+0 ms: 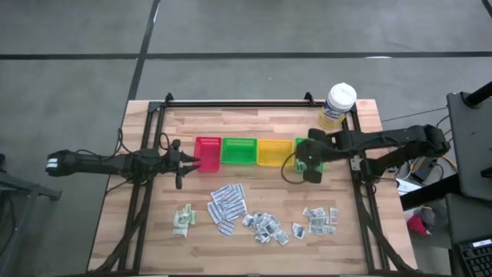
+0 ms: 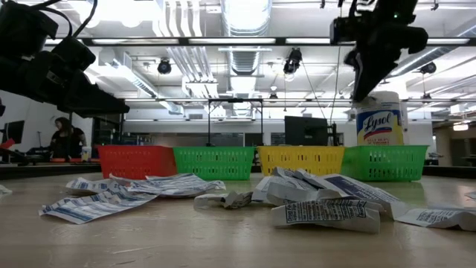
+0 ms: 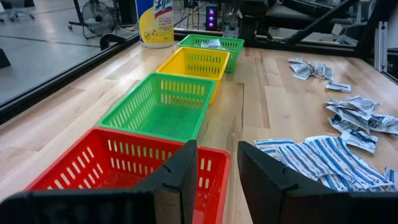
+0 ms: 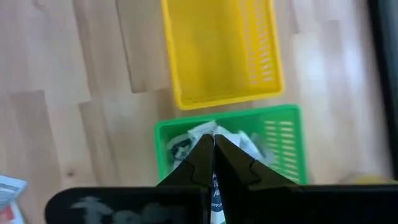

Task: Pick & Place First Aid Supplies
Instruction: Put the blue alcohol pad into the right green bin

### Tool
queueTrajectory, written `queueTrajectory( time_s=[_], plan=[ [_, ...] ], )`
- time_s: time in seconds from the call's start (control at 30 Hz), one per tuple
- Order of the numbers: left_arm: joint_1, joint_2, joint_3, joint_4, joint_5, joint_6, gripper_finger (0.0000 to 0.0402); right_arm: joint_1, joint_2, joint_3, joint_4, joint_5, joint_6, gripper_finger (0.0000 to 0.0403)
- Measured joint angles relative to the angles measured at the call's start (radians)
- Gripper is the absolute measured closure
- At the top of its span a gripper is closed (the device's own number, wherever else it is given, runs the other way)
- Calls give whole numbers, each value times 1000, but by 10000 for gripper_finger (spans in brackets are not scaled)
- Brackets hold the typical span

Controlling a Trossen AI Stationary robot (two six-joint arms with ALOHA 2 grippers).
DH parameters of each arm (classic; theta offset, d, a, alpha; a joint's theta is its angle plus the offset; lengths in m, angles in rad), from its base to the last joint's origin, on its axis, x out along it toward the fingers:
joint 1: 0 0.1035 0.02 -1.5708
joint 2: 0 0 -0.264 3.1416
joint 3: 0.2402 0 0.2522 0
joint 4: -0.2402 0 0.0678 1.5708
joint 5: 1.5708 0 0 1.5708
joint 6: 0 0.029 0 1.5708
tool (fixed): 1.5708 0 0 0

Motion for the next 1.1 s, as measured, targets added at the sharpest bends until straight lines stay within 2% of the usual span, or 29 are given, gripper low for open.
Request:
queueTrajectory(
  time_s=[0.27,0.53,0.63,0.87,1.1],
  plan=[
    [0,0,0,0,0,0,289,-107,25,-41,76,-127,23,394],
    [0,0,0,0,0,1,289,-161,25,-72,79,-131,229,394],
    [0,0,0,0,0,1,289,-162,29,-91,109,-117,320,394],
    [0,0,0,0,0,0,289,-182,33,-155,160,-5,469,394],
    [0,0,0,0,0,0,289,-225,33,-211,250,7,502,394]
  ],
)
